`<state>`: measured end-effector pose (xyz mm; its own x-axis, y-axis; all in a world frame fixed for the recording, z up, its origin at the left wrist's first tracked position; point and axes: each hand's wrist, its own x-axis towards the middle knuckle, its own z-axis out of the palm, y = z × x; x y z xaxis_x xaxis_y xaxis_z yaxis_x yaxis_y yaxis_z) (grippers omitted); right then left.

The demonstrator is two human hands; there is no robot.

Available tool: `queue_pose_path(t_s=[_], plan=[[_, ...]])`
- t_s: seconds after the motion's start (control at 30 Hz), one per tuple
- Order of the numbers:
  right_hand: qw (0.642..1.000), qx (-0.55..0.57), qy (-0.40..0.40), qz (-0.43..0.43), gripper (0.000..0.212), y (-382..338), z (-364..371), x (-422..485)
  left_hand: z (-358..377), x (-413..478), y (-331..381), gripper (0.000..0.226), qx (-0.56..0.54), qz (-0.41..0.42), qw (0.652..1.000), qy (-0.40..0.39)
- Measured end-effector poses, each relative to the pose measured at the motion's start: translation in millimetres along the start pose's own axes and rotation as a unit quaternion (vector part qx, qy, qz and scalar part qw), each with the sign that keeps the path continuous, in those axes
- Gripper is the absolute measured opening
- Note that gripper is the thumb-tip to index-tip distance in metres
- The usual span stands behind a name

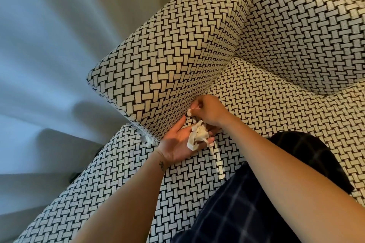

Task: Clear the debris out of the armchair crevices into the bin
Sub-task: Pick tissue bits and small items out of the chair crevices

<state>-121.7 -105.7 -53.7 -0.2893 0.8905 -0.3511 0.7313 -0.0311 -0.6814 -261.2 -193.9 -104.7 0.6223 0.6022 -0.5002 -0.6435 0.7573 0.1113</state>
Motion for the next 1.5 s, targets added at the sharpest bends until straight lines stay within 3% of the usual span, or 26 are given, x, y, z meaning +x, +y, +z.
queue_pose_path(t_s=[0.1, 0.2, 0.33, 0.47, 0.6, 0.73, 0.9, 1.03, 1.1, 1.17, 1.23, 1.33, 1.5], plan=[[0.994, 0.108, 0.027, -0.017, 0.010, 3.5, -18.4, -14.5, -0.8, 2.0, 1.4, 0.077, 0.018, 0.000, 1.000, 0.021], [0.990, 0.120, 0.032, -0.067, 0.011, -3.6, -31.4, -36.8, 2.3, 0.4, 0.8, 0.078, 0.072, 0.012, 0.997, 0.031], [0.991, 0.004, -0.095, -0.093, 0.007, -16.2, -15.6, -62.1, 2.8, 0.1, -1.5, 0.072, 0.027, 0.025, 0.999, 0.036], [0.979, -0.100, -0.115, -0.136, 0.012, -9.3, 5.3, -63.6, 11.0, -4.1, -3.6, 0.070, 0.048, 0.033, 0.997, 0.060], [0.988, -0.047, -0.080, -0.126, 0.023, -2.7, 3.3, -65.5, 6.0, -4.1, -0.6, 0.059, 0.071, 0.046, 0.994, 0.070], [0.990, 0.079, -0.075, -0.092, 0.024, -1.8, -4.7, -69.0, 9.7, -7.3, -3.2, 0.051, 0.009, 0.045, 0.997, 0.056], [0.974, 0.217, -0.039, -0.058, 0.015, -1.2, -16.1, -63.6, 7.7, -4.9, -3.5, 0.040, -0.013, 0.058, 0.997, 0.055], [0.973, 0.228, 0.011, -0.011, 0.018, 5.1, -19.1, -41.9, 11.4, -4.3, -3.6, 0.039, -0.018, 0.032, 0.998, 0.053], [0.985, 0.170, 0.000, -0.021, 0.023, 11.6, -18.6, -27.0, 7.9, -3.8, -2.1, 0.041, -0.015, 0.021, 0.998, 0.057], [0.997, -0.032, 0.011, -0.066, 0.030, 19.1, -19.1, -9.9, 5.7, -4.1, -0.5, 0.043, -0.007, 0.017, 0.999, 0.049], [0.976, -0.194, 0.002, -0.095, 0.041, 21.9, -19.4, 2.6, 5.5, -5.2, 0.7, 0.045, -0.009, 0.013, 0.999, 0.051], [0.961, -0.262, -0.032, -0.087, 0.051, 18.2, -21.2, 10.8, 8.6, -4.5, 0.5, 0.051, -0.007, 0.020, 0.999, 0.045], [0.915, -0.393, -0.074, -0.053, 0.070, 1.8, -16.0, 18.4, 6.6, -2.3, 0.5, 0.039, 0.041, 0.007, 0.998, 0.043]])
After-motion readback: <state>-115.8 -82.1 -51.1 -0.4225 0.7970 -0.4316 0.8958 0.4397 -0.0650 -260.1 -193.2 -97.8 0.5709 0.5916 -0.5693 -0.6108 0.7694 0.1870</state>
